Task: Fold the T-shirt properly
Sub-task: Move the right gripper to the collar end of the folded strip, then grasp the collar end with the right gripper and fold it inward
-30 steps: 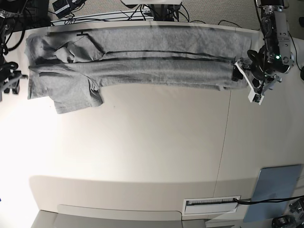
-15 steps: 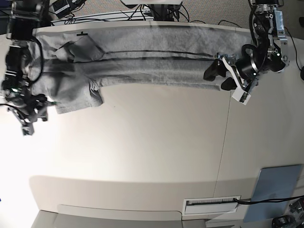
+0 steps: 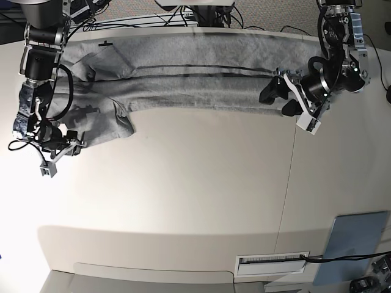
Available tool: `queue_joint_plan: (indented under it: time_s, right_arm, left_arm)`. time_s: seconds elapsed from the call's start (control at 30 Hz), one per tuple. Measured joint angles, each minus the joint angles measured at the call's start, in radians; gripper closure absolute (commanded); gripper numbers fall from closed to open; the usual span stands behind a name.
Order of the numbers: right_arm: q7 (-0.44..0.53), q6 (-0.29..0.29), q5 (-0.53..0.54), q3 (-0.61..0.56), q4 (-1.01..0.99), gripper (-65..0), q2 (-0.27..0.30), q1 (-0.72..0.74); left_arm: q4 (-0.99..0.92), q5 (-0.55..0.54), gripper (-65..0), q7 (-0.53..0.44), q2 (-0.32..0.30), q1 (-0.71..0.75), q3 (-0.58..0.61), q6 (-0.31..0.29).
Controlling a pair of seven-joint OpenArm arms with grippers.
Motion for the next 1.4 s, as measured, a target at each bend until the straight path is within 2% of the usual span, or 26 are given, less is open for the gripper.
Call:
queue_joint_plan:
  time_s: [0.1, 0.27, 0.37, 0.53, 0.67, 0.87, 1.07, 1.4]
  right_arm:
    - [-0.050, 0.038, 0.027, 0.001, -0.007, -21.1, 0.004, 0.001]
    - [-0.077, 0.079, 0.027, 0.001, -0.007, -0.1, 0.004, 0.001]
    - [-0.080, 0.097, 0.023, 0.001, 0.000, 0.0, 0.004, 0.000]
    - [-0.124, 0.106, -0.083, -0.008, 0.142, 0.0, -0.008, -0.044]
    - [-0.148, 0.072, -0.142, -0.009, 0.381, 0.0, -0.010, -0.153]
    - [-0.104, 0.016, -0.212, -0.008, 0.726, 0.0, -0.008, -0.337]
    - [-0.102, -0.010, -0.206, -0.009, 0.959, 0.0, -0.005, -0.528]
    - [-0.075, -0.008, -0.207, -0.010, 1.160, 0.0, -0.006, -0.808]
  left_arm:
    - [0.000, 0.000, -45.1, 0.000, 0.000, 0.000, 0.000, 0.000]
    - [0.000, 0.000, -45.1, 0.000, 0.000, 0.000, 0.000, 0.000]
    - [0.000, 0.002, -45.1, 0.000, 0.000, 0.000, 0.000, 0.000]
    - [0.000, 0.038, -45.1, -0.001, 0.001, 0.000, 0.000, 0.000]
    - [0.000, 0.038, -45.1, -0.001, 0.000, 0.001, 0.000, 0.000]
    - [0.000, 0.045, -45.1, -0.001, 0.000, 0.001, 0.000, 0.001]
    - [0.000, 0.045, -45.1, -0.001, 0.000, 0.000, 0.000, 0.001]
    - [0.000, 0.045, -45.1, -0.001, 0.000, 0.000, 0.000, 0.001]
